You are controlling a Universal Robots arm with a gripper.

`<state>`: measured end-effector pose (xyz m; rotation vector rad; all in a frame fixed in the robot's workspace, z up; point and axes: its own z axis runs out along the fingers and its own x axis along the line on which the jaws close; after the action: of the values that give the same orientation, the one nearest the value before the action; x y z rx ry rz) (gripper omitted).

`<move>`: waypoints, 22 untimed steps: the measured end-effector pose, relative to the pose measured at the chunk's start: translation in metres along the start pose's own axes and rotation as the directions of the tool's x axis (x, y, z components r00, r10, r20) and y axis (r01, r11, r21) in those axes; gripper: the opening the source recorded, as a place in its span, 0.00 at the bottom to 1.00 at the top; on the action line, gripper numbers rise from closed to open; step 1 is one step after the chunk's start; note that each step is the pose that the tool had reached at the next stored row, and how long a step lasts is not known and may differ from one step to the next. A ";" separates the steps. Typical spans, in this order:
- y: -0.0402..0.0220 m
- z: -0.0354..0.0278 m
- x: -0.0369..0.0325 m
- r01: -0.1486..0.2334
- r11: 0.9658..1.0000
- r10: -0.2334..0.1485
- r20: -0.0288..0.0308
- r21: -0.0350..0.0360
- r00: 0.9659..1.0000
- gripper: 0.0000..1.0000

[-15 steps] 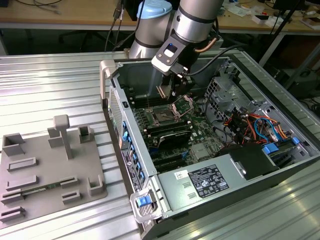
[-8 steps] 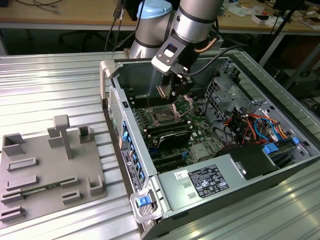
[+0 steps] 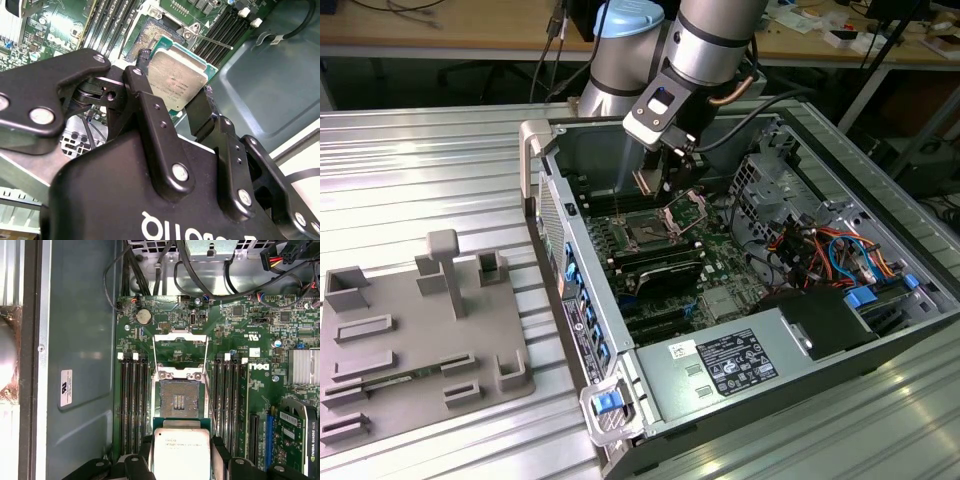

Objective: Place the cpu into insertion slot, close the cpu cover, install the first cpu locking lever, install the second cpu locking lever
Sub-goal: 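Place the cpu into insertion slot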

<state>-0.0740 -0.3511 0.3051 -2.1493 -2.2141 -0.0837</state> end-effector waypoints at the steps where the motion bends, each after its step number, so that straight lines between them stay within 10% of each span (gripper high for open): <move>1: 0.0000 0.0000 0.0000 0.000 1.000 0.000 -0.001 0.000 1.000 0.55; 22: 0.0000 0.0000 0.0000 0.000 1.000 0.000 -0.015 0.000 1.000 0.55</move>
<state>-0.0740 -0.3511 0.3051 -2.1417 -2.2063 -0.0997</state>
